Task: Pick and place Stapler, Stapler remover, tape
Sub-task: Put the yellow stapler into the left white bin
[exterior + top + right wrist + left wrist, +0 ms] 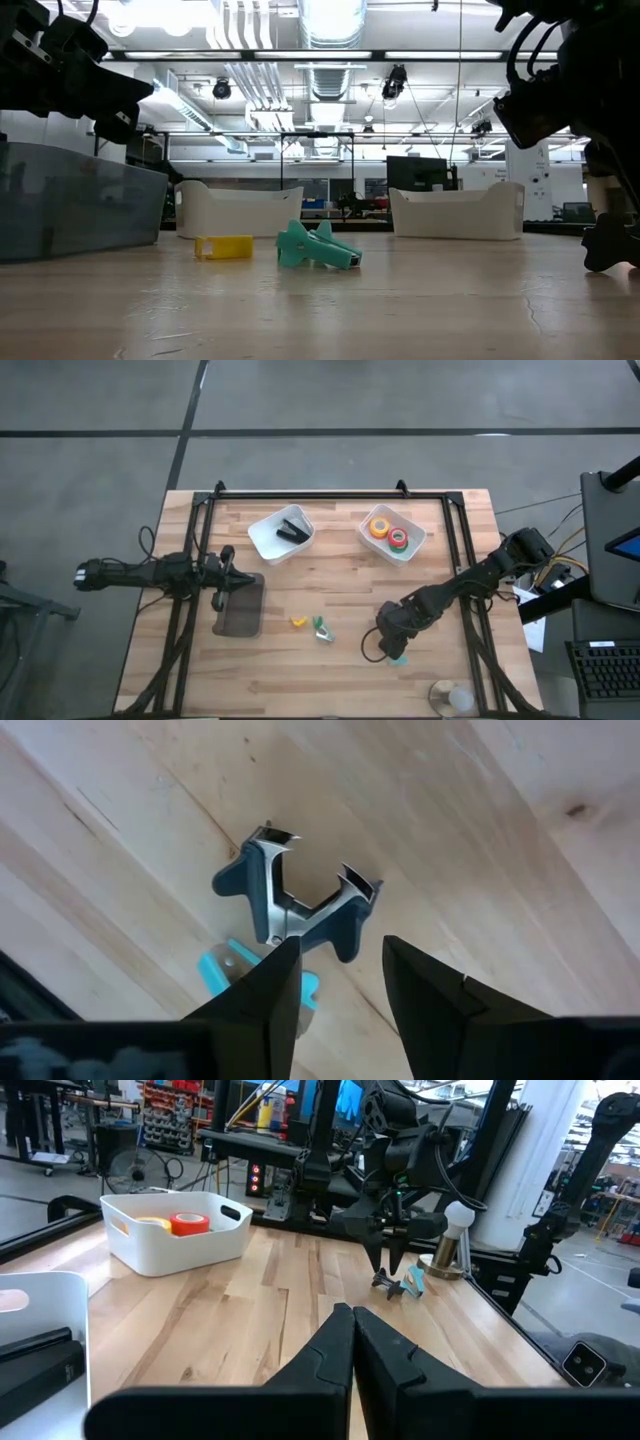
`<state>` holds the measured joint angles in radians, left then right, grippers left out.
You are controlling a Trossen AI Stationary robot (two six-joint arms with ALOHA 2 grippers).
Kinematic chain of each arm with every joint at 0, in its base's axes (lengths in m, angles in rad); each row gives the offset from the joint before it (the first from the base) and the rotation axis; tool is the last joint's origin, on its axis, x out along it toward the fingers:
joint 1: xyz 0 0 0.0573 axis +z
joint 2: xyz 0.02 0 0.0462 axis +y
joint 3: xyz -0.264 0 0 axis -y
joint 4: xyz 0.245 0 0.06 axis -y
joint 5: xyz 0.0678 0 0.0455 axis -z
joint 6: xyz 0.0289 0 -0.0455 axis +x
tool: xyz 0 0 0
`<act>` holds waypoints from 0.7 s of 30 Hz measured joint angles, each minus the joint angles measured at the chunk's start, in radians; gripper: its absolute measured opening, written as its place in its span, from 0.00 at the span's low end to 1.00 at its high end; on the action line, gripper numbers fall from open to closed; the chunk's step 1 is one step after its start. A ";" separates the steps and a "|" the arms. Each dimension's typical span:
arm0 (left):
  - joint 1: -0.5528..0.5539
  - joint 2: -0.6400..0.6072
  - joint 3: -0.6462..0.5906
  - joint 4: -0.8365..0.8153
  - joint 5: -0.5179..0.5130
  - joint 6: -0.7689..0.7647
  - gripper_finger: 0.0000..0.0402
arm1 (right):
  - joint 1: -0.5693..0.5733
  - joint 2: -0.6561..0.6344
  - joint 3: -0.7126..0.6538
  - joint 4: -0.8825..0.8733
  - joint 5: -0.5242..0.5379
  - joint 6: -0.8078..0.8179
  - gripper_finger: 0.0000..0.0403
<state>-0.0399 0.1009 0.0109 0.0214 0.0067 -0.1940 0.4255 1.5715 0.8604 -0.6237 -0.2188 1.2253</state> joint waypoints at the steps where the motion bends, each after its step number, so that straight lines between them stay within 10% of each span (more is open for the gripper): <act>1: 0.000 0.000 0.000 0.000 0.000 0.000 0.03 | 0.000 0.000 0.000 0.001 0.000 0.001 0.34; 21: 0.000 0.000 0.000 0.000 0.000 0.000 0.03 | 0.000 0.000 0.001 0.005 0.006 -0.031 0.27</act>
<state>-0.0399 0.1009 0.0109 0.0216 0.0067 -0.1940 0.4255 1.5715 0.8616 -0.6191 -0.2132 1.1940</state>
